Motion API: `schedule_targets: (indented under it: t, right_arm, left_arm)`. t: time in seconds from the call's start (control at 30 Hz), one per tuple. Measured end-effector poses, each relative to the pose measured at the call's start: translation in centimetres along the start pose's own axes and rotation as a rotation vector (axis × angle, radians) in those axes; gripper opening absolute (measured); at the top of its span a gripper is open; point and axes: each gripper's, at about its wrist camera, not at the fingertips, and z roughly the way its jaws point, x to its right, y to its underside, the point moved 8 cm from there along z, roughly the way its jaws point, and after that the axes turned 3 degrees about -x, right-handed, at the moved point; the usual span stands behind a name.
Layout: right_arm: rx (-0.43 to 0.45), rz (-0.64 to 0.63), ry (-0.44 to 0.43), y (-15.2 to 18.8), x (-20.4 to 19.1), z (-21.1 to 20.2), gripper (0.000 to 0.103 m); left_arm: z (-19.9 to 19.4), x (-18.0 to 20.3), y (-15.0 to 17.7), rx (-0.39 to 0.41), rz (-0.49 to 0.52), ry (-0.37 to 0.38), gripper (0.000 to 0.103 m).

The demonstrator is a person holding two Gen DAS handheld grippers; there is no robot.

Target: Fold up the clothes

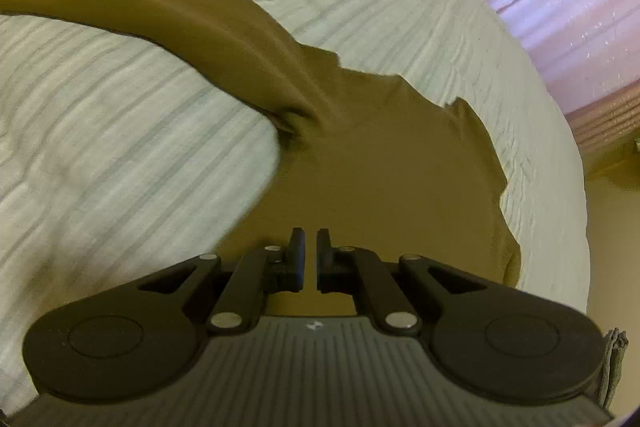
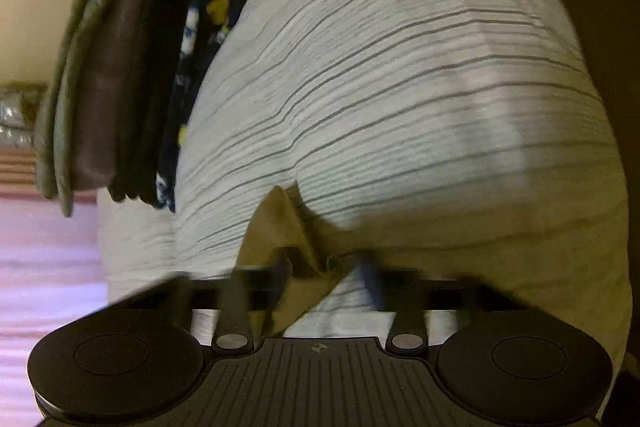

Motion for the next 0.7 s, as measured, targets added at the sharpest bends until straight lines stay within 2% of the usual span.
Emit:
schedule_targets:
  t: [0.07,0.17,0.23,0.27,0.33,0.4,0.47,0.57,0.7]
  right_arm:
    - [0.031,-0.139,-0.017,-0.3,-2.8,-1.2,0.005]
    - [0.100,-0.358,-0.119,0.1,-8.4,-5.0,0.005]
    - [0.122,-0.516,-0.119,0.4,-11.0,-6.4,0.005]
    - [0.125,-0.590,-0.085,0.4,-11.8,-6.5,0.005]
    - [0.089,-0.689,0.110,0.1,-10.9,-4.4,0.005]
    - [0.023,-0.637,0.235,-0.9,-8.3,-2.2,0.005]
    - [-0.005,-0.531,0.272,-1.5,-6.2,-1.5,0.005]
    - [0.024,-0.434,0.208,-1.0,-4.9,-2.4,0.006]
    - [0.011,-0.547,0.147,1.4,-6.6,-1.9,0.006]
  left_arm:
    - [0.1,1.2,-0.1,-0.001,0.024,0.009,0.001]
    - [0.3,2.4,0.3,-0.008,0.075,0.021,0.001]
    - [0.9,3.1,1.1,-0.030,0.078,0.021,0.001]
    - [1.2,3.4,1.7,-0.044,0.073,0.022,0.001]
    - [1.7,3.8,3.0,-0.078,0.056,0.031,0.001]
    - [2.0,4.3,4.0,-0.102,0.060,0.039,0.001]
    - [1.9,4.6,4.7,-0.116,0.089,0.041,0.001]
    - [1.7,4.4,4.8,-0.117,0.142,0.021,0.001]
    - [1.1,4.1,4.6,-0.111,0.146,0.015,0.001]
